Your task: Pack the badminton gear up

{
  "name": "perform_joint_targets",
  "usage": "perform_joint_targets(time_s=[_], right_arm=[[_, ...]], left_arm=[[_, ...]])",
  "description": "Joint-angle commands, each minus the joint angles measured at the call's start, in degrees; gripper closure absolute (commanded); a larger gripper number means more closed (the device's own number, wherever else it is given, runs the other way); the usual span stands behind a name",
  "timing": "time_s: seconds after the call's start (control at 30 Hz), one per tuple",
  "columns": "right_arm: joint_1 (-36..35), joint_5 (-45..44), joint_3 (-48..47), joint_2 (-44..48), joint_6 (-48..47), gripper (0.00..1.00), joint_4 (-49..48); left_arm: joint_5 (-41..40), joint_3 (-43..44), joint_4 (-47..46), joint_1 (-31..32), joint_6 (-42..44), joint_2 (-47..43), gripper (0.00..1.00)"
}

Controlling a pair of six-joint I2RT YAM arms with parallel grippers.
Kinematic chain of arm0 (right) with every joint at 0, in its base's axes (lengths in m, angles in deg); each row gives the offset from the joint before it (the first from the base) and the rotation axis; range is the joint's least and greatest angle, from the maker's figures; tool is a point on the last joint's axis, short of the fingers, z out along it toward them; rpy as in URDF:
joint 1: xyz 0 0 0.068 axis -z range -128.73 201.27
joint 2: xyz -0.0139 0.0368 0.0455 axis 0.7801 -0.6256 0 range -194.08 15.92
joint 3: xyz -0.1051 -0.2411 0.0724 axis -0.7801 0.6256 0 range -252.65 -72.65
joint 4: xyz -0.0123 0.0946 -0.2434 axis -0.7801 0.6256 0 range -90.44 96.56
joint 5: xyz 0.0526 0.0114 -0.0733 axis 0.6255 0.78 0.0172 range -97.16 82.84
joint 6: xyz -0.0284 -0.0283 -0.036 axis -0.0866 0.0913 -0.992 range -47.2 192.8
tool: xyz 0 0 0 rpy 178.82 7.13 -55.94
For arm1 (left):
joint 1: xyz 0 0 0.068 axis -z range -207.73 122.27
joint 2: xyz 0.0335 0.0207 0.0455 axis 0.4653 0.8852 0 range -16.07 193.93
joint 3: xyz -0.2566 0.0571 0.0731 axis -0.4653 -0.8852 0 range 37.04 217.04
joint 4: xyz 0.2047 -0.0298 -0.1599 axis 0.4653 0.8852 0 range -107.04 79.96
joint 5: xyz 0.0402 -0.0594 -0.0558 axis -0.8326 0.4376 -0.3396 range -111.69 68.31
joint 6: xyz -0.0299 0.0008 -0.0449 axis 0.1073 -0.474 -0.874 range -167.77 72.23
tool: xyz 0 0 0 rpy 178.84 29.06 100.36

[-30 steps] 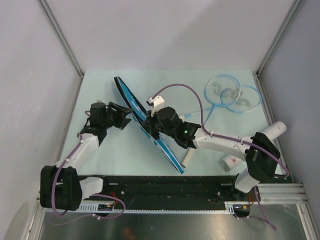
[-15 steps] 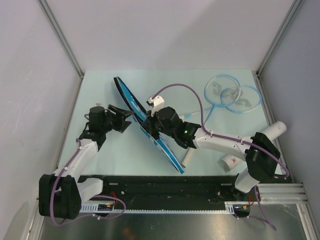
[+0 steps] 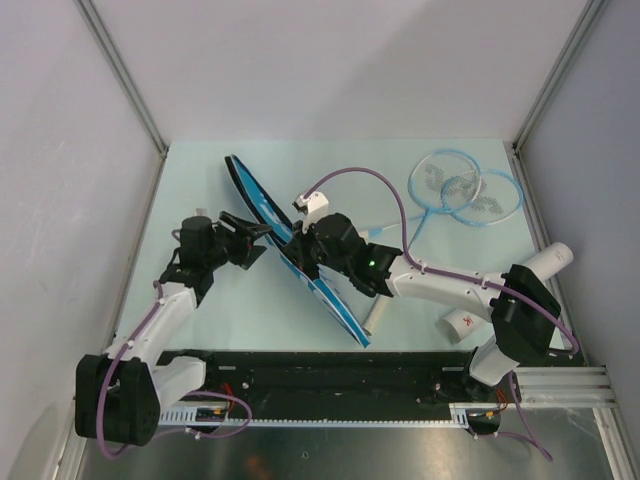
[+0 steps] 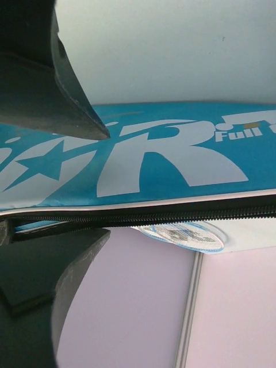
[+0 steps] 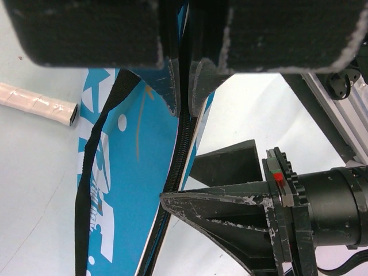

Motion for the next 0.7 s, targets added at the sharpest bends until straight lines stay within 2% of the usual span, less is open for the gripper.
perform_joint_targets(time_s=[0.0,0.1,0.3,0.37,0.5,0.57,0.67], right_arm=[[0.5,-0.5,-0.2,1.4,0.1,1.0,-1.8],[0.7,0.1,-0.1,1.3,0.1,1.0,-1.9],[0.7,0.1,-0.2,1.1,0.2,1.0,-1.6],[0.6,0.1,-0.2,1.1,0.1,1.0,-1.6],[0.5,-0.1,0.0,1.2,0.2,1.0,-1.6],[0.5,0.1,0.2,1.1,0.4,1.0,-2.1],[0.5,0.2,0.2,1.0,0.4,1.0,-2.4]], left_arm=[[1.3,-2.1,-0.8,0.7,-0.5,-3.7,0.3],[1.5,-3.6,-0.8,0.8,-0.6,-5.9,0.26],[2.3,-4.9,-0.8,0.8,-1.1,-7.3,0.31],[2.5,-4.9,-0.8,0.8,-0.7,-8.1,0.28],[3.0,-5.2,-0.9,0.8,0.1,-10.1,0.17],[2.7,-5.3,-0.8,0.8,0.2,-10.9,0.17],[3.2,-6.0,-0.8,0.9,-0.5,-10.6,0.23]])
